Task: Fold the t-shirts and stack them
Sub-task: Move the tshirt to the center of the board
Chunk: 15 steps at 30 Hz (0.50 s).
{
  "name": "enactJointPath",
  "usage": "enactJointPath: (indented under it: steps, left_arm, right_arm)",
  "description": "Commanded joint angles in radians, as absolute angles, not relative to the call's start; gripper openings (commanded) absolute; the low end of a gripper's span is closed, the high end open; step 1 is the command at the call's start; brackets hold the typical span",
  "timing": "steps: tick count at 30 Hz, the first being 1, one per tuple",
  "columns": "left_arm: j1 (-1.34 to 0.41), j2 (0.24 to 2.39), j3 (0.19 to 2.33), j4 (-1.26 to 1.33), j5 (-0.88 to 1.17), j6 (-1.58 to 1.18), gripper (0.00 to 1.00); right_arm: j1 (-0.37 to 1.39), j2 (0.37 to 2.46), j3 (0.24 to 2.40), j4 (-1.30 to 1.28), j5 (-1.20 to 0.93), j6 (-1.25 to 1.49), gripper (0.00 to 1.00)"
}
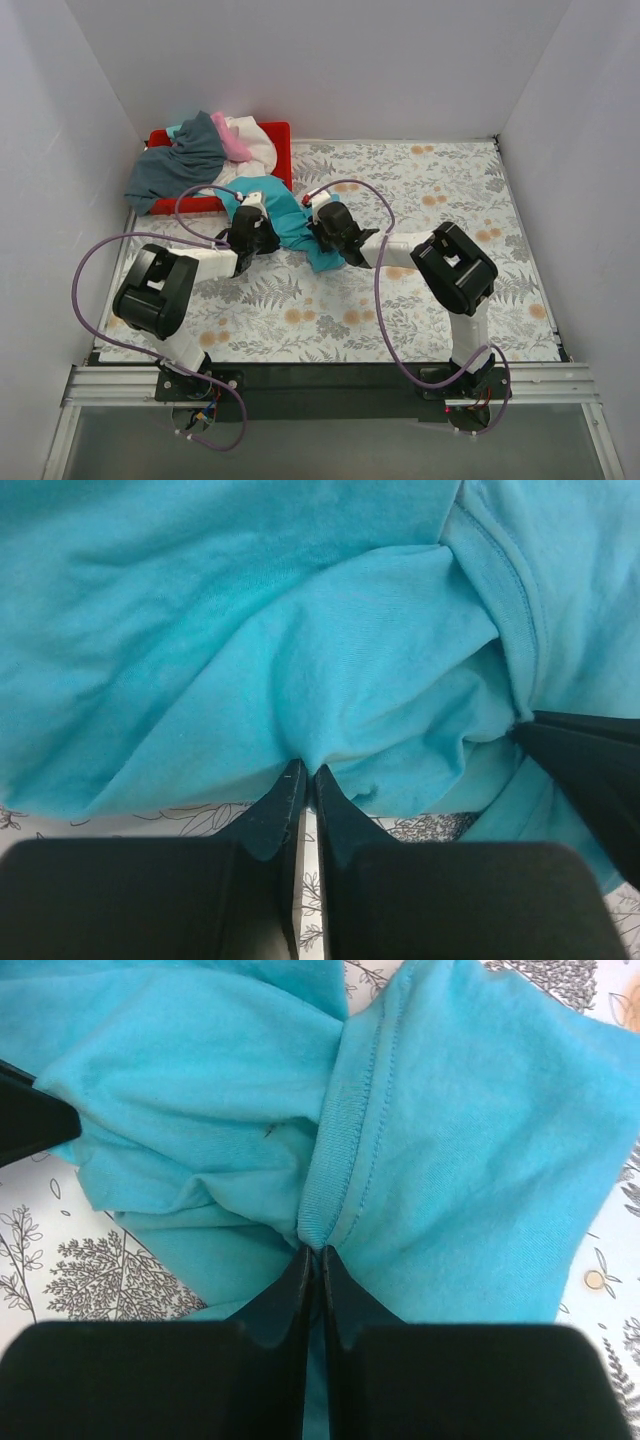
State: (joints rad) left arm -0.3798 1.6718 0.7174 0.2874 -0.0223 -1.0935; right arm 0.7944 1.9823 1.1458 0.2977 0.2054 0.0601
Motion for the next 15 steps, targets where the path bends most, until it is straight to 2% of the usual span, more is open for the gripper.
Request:
enactJointPath:
  steps: [1, 2, 10, 15]
  left_arm:
    - [-0.38, 1.637, 0.736, 0.295, -0.032, -1.081, 0.03]
    - [-0.38, 1.631, 0.733, 0.299, -0.029, -1.081, 0.0]
    - [-0.38, 1.476, 0.733, 0.261, -0.02, -1.078, 0.0]
    - [-0.38, 1.35, 0.765, 0.193, 0.057, -1.069, 0.0]
  right_arm:
    - [0.793, 1.899, 1.112, 0.278, 0.278, 0.049, 0.01]
    - [0.793, 1.882, 1.103, 0.276, 0.31, 0.045, 0.01]
    - [0.779, 1.656, 0.986, 0.276, 0.535, -0.02, 0.01]
    - [0.75, 1.548, 0.91, 0.275, 0.613, -0.047, 0.01]
